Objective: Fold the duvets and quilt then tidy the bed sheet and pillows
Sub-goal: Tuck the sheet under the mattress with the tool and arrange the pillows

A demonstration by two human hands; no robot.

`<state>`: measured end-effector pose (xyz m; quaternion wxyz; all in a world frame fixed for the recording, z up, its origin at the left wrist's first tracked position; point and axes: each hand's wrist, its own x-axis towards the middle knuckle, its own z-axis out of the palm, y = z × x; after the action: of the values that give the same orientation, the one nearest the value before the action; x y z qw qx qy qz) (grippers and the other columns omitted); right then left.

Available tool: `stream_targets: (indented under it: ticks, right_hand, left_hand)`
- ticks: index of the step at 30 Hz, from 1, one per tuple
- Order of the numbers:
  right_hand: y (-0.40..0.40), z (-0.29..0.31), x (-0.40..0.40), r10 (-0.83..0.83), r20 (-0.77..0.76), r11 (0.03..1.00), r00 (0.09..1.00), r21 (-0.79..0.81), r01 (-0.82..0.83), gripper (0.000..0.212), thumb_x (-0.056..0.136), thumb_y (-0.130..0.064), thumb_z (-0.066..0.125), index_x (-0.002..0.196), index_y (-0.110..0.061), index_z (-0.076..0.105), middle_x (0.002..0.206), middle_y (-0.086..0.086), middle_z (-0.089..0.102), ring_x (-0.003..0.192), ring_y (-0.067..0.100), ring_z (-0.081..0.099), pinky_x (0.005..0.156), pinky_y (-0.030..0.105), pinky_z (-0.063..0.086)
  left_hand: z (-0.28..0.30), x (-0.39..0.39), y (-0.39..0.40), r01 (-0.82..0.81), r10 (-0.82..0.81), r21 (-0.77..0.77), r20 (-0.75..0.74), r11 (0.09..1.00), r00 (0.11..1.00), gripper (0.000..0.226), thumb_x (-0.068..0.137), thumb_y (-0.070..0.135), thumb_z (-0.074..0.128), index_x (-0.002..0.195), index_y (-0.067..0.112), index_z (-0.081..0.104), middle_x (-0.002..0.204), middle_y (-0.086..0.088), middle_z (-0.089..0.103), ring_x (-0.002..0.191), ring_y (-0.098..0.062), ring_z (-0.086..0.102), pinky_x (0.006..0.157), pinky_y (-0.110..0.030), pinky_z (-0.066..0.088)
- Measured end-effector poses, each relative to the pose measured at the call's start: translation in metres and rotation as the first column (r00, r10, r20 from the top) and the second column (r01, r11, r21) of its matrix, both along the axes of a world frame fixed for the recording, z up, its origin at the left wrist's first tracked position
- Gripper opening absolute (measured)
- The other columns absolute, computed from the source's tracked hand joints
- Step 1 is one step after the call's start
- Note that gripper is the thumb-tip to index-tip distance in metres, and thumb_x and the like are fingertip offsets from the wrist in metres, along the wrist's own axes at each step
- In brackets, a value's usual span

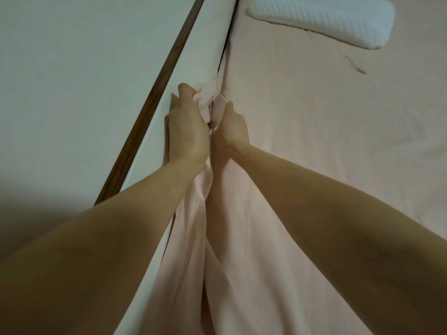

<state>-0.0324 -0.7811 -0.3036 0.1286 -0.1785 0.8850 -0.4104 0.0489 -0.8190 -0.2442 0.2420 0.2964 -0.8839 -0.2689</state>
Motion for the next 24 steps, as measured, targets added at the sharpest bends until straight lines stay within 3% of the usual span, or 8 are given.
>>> stream_targets:
  ticks: [3, 6, 8, 11, 13, 16, 21, 24]
  right_hand:
    - [-0.027, 0.01, -0.01, 0.075, 0.122, 0.997, 0.99, -0.028, -0.072, 0.031, 0.097, -0.017, 0.036, 0.119, -0.001, 0.05, 0.104, 0.012, 0.059, 0.092, 0.026, 0.058, 0.079, 0.039, 0.047]
    - [-0.035, 0.019, -0.015, 0.152, 0.103, 0.984, 0.983, 0.082, -0.161, 0.029, 0.097, -0.014, 0.042, 0.12, 0.0, 0.051, 0.12, 0.017, 0.057, 0.111, 0.031, 0.056, 0.092, 0.035, 0.044]
    - [-0.033, 0.023, -0.02, 0.182, 0.124, 0.968, 0.975, 0.152, -0.2, 0.014, 0.095, -0.008, 0.045, 0.103, -0.003, 0.055, 0.118, 0.018, 0.057, 0.099, 0.03, 0.057, 0.076, 0.029, 0.048]
    - [-0.023, 0.025, -0.013, 0.209, 0.242, 0.936, 0.948, 0.231, -0.265, 0.021, 0.092, -0.002, 0.047, 0.072, -0.008, 0.047, 0.074, 0.011, 0.055, 0.054, 0.018, 0.047, 0.039, 0.021, 0.036]
    - [-0.015, 0.024, -0.001, 0.231, 0.295, 0.924, 0.927, 0.232, -0.304, 0.021, 0.092, 0.0, 0.044, 0.072, -0.005, 0.051, 0.061, 0.01, 0.05, 0.049, 0.02, 0.048, 0.041, 0.025, 0.04]
    - [-0.01, 0.025, 0.018, 0.238, 0.293, 0.93, 0.926, 0.208, -0.305, 0.021, 0.092, 0.001, 0.042, 0.073, -0.006, 0.048, 0.062, 0.011, 0.053, 0.053, 0.022, 0.052, 0.049, 0.03, 0.046]
    - [-0.006, 0.034, 0.033, 0.177, 0.408, 0.966, 0.896, 0.103, -0.238, 0.027, 0.095, -0.006, 0.046, 0.068, -0.003, 0.046, 0.061, 0.013, 0.048, 0.049, 0.023, 0.047, 0.043, 0.03, 0.04]
    - [0.018, 0.045, 0.048, 0.167, 0.438, 0.973, 0.883, 0.069, -0.218, 0.018, 0.094, 0.001, 0.042, 0.102, 0.006, 0.056, 0.067, 0.01, 0.047, 0.053, 0.021, 0.048, 0.048, 0.03, 0.044]
  left_hand:
    - [-0.007, 0.0, -0.006, 0.054, -0.055, 0.013, 0.113, 0.998, 0.992, 0.018, 0.102, 0.015, 0.034, 0.119, 0.019, 0.039, 0.098, 0.001, 0.048, 0.085, -0.013, 0.052, 0.071, -0.02, 0.044]
    - [-0.005, 0.0, -0.007, 0.112, -0.114, 0.022, 0.147, 0.993, 0.983, 0.015, 0.1, 0.016, 0.031, 0.113, 0.016, 0.038, 0.095, -0.004, 0.05, 0.087, -0.018, 0.053, 0.07, -0.026, 0.046]
    - [-0.003, 0.0, -0.008, 0.107, -0.109, 0.023, 0.155, 0.994, 0.982, 0.015, 0.099, 0.014, 0.032, 0.113, 0.015, 0.038, 0.098, -0.003, 0.051, 0.09, -0.02, 0.054, 0.069, -0.026, 0.046]
    - [-0.005, 0.006, -0.006, 0.045, -0.058, 0.062, 0.231, 0.997, 0.971, 0.023, 0.101, 0.012, 0.035, 0.123, 0.008, 0.039, 0.117, -0.014, 0.056, 0.099, -0.025, 0.057, 0.082, -0.031, 0.047]
    - [-0.011, 0.014, -0.002, 0.039, -0.039, 0.008, 0.416, 0.999, 0.908, 0.024, 0.1, 0.012, 0.044, 0.121, 0.001, 0.048, 0.121, -0.018, 0.059, 0.108, -0.03, 0.059, 0.085, -0.033, 0.045]
    - [-0.023, 0.024, -0.001, 0.113, -0.07, -0.038, 0.587, 0.993, 0.806, 0.024, 0.095, 0.01, 0.05, 0.114, -0.003, 0.059, 0.117, -0.018, 0.062, 0.11, -0.032, 0.06, 0.088, -0.034, 0.046]
    - [-0.031, 0.033, 0.005, 0.104, -0.093, 0.016, 0.605, 0.994, 0.791, 0.032, 0.095, 0.02, 0.052, 0.12, 0.002, 0.058, 0.12, -0.017, 0.062, 0.112, -0.032, 0.059, 0.091, -0.035, 0.046]
    - [-0.036, 0.054, 0.014, 0.089, -0.1, 0.046, 0.526, 0.995, 0.844, 0.032, 0.094, 0.021, 0.054, 0.122, 0.005, 0.053, 0.116, -0.014, 0.064, 0.108, -0.031, 0.061, 0.085, -0.031, 0.046]
